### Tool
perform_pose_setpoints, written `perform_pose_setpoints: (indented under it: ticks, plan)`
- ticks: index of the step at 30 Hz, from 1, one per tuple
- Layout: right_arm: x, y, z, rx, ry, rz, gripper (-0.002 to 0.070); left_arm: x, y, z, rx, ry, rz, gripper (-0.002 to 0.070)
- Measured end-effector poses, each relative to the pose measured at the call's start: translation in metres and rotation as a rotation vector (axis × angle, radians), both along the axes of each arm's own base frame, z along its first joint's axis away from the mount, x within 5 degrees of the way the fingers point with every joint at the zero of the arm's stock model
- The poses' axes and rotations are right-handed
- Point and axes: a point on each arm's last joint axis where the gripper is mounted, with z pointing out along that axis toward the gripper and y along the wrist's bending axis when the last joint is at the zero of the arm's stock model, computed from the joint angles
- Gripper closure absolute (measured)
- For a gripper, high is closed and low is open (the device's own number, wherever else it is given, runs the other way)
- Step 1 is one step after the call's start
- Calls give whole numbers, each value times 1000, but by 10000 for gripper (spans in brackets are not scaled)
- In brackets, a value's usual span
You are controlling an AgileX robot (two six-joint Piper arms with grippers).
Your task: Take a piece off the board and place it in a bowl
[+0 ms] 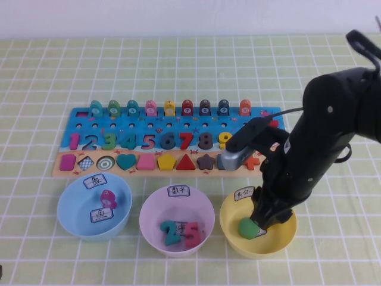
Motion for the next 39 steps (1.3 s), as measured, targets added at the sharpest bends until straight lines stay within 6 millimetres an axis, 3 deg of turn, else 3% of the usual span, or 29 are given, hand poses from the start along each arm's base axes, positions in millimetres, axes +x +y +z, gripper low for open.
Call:
perform_pose_setpoints:
  ticks: [8, 18, 23, 25, 28, 30, 32, 34, 39]
  plan:
    - [8, 4, -23, -45, 34, 8, 382, 0, 0, 0, 0, 0, 0, 680]
    - [9, 9, -27, 0, 34, 39, 381, 0, 0, 0, 0, 0, 0, 680]
    - [9, 10, -27, 15, 42, 40, 254, 0, 0, 0, 0, 0, 0, 680]
    - [8, 10, -27, 12, 53, 25, 245, 0, 0, 0, 0, 0, 0, 680]
    - [8, 9, -25, 5, 72, -49, 339, 0, 0, 0, 0, 0, 0, 680]
    - [6, 7, -18, 7, 63, -71, 499, 0, 0, 0, 0, 0, 0, 680]
    - [1, 4, -2, 38, 23, -82, 608, 0, 0, 0, 0, 0, 0, 680]
    - [-8, -3, 22, 101, -64, -91, 657, 0, 0, 0, 0, 0, 0, 680]
    - [-46, -30, 80, 324, -339, -141, 687, 0, 0, 0, 0, 0, 0, 680]
